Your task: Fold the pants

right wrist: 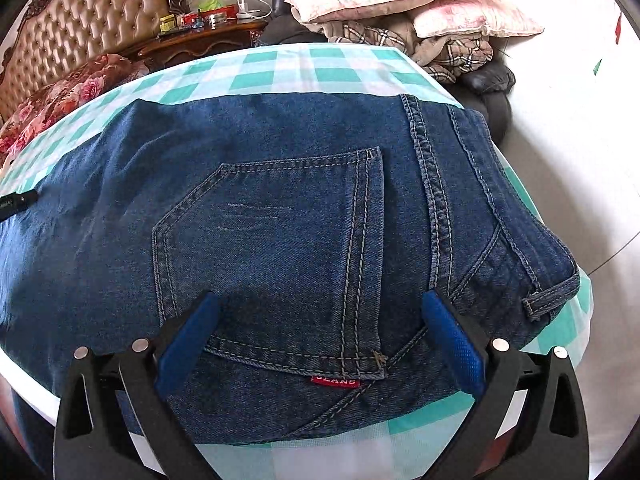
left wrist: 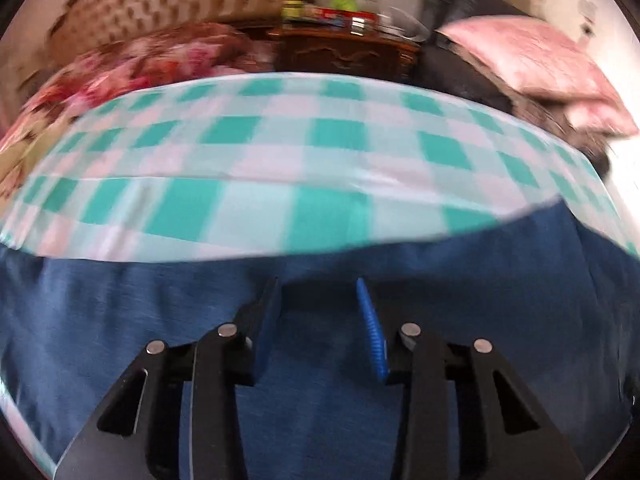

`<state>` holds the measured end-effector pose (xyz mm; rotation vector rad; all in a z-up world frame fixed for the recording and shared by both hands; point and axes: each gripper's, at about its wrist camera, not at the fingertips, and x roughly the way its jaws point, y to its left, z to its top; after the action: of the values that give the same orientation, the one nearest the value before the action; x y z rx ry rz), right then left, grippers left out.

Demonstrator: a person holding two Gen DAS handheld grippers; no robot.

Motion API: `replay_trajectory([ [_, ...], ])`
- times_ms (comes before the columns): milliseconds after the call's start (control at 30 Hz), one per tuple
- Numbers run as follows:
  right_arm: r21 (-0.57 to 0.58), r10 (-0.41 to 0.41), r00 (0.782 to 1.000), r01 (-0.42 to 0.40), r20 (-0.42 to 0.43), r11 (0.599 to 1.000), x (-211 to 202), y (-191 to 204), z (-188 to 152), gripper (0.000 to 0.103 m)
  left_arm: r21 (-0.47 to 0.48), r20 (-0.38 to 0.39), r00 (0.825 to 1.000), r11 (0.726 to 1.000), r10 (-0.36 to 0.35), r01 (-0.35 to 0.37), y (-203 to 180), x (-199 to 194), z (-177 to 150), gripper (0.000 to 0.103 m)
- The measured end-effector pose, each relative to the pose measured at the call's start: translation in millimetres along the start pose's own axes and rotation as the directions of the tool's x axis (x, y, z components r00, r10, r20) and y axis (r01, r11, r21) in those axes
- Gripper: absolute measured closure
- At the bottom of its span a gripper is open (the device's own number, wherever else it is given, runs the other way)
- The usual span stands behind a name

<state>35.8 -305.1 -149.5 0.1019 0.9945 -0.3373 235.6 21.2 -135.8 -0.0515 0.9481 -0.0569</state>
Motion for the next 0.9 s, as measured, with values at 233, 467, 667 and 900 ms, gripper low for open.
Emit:
replay_trajectory([
  [233,-0.001,-0.001,1.0,0.001,0.006,1.0,0,0,0,0.005,-0.115,-0.018,0.997,0.99,0.076,-0.078,58,9,6,0.054],
  [467,-0.001,-0.002,1.0,0.002,0.01,1.0,1,0,0,0.005,-0.27,0.081,0.982,0.952,0.171,-0.143,125,-52,-18,0.053],
  [667,-0.007,-0.021,1.0,0.021,-0.006,1.0,-3,2,6,0.005,-0.287,0.016,0.971,0.931,0.239,-0.224,171,-69,-87,0.052],
  [900,-0.125,0.128,0.982,-0.111,0.138,0.986,-53,61,30,0.005,-0.464,0.086,0.957,0.861,0.278,-0.209,265,-116,-125,0.049],
])
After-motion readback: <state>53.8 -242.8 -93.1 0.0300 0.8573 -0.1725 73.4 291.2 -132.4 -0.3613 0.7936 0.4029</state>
